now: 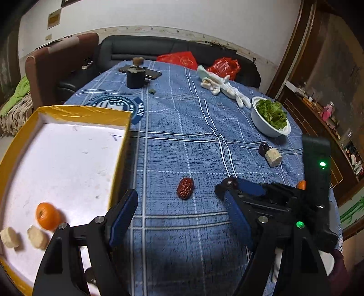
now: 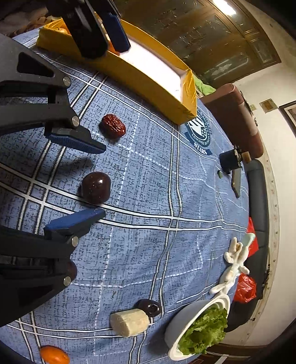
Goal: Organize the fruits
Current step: 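Grasp another dark plum with the right tool while the left tool grasps a red date, then carry the plum and the date into the yellow tray and open both tools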
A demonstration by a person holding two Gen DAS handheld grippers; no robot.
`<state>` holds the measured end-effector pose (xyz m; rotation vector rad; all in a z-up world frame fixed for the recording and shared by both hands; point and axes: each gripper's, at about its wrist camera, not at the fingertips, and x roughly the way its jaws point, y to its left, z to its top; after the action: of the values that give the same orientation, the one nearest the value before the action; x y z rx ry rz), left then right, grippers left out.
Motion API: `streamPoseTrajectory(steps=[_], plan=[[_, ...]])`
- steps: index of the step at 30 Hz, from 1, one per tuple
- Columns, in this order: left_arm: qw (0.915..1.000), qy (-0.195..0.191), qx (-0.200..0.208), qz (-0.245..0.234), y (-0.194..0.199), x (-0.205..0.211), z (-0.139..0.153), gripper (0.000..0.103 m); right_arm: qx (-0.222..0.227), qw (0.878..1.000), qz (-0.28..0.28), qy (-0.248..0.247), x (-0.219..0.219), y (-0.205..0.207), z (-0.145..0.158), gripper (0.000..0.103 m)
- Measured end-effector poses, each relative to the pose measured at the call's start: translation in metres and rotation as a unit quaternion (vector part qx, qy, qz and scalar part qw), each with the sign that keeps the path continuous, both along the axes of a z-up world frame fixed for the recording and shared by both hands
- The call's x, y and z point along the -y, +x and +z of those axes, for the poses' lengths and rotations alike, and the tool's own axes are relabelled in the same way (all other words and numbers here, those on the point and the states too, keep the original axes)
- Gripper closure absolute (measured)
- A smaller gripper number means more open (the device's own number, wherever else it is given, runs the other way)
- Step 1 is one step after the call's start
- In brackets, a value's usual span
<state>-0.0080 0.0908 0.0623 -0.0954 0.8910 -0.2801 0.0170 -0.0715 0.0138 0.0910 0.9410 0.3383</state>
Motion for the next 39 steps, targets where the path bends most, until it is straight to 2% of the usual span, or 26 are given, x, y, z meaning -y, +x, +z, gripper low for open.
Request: streamPoseTrajectory(steps=[1,4,5,7,12,13,14,15,16,21,26,30,34,39], plan=[[1.0,0.005,-0.002,-0.005,0.003,0.004,-0.003,0.026,-0.001,1.0,-0.002,-0.001,0.002,0.0,-0.001,0.073],[0.9995,0.025,-0.003,-0.016,0.011,0.018,-0.013,0.027,-0.008,1.0,-0.015,0.024,0.016,0.0,0.001,0.073],[0.9993,0.032,-0.004,-0.02,0.012,0.021,-0.017,0.035,-0.004,0.999,-0.021,0.026,0.02,0.0,0.003,0.073],[0.9988,0.042,-0.012,-0.024,0.017,0.027,-0.023,0.044,0.009,0.999,-0.032,0.035,0.03,-0.003,0.011,0.073],[0.9975,0.06,-0.029,-0.023,0.034,0.038,-0.04,0.046,0.022,0.997,-0.042,0.054,0.043,-0.006,0.022,0.073],[0.997,0.066,-0.032,-0.022,0.037,0.04,-0.044,0.05,0.02,0.997,-0.042,0.056,0.044,-0.006,0.021,0.073],[0.9965,0.072,-0.035,-0.022,0.038,0.042,-0.046,0.061,0.018,0.997,-0.042,0.058,0.044,-0.005,0.021,0.073],[0.9959,0.08,-0.037,-0.021,0.04,0.044,-0.049,0.066,0.017,0.997,-0.041,0.058,0.044,-0.005,0.02,0.073],[0.9954,0.09,-0.027,-0.019,0.039,0.045,-0.049,0.079,0.017,0.997,-0.04,0.059,0.044,-0.005,0.021,0.073],[0.9973,0.069,-0.023,-0.01,0.031,0.035,-0.042,0.081,0.02,0.997,-0.04,0.057,0.044,-0.006,0.021,0.073],[0.9996,0.016,0.0,0.024,0.007,-0.001,-0.013,0.081,0.024,0.998,-0.034,0.055,0.039,-0.007,0.021,0.073],[0.9966,-0.018,0.019,0.078,-0.015,-0.051,0.007,0.081,0.032,0.998,-0.017,0.049,0.027,-0.013,0.022,0.073],[0.9885,-0.024,0.026,0.147,-0.037,-0.112,0.012,0.081,0.034,0.998,0.007,0.044,0.005,-0.02,0.028,0.073],[0.975,-0.022,0.016,0.221,-0.053,-0.171,0.001,0.081,0.036,0.995,0.067,0.057,-0.046,-0.039,0.043,0.073]])
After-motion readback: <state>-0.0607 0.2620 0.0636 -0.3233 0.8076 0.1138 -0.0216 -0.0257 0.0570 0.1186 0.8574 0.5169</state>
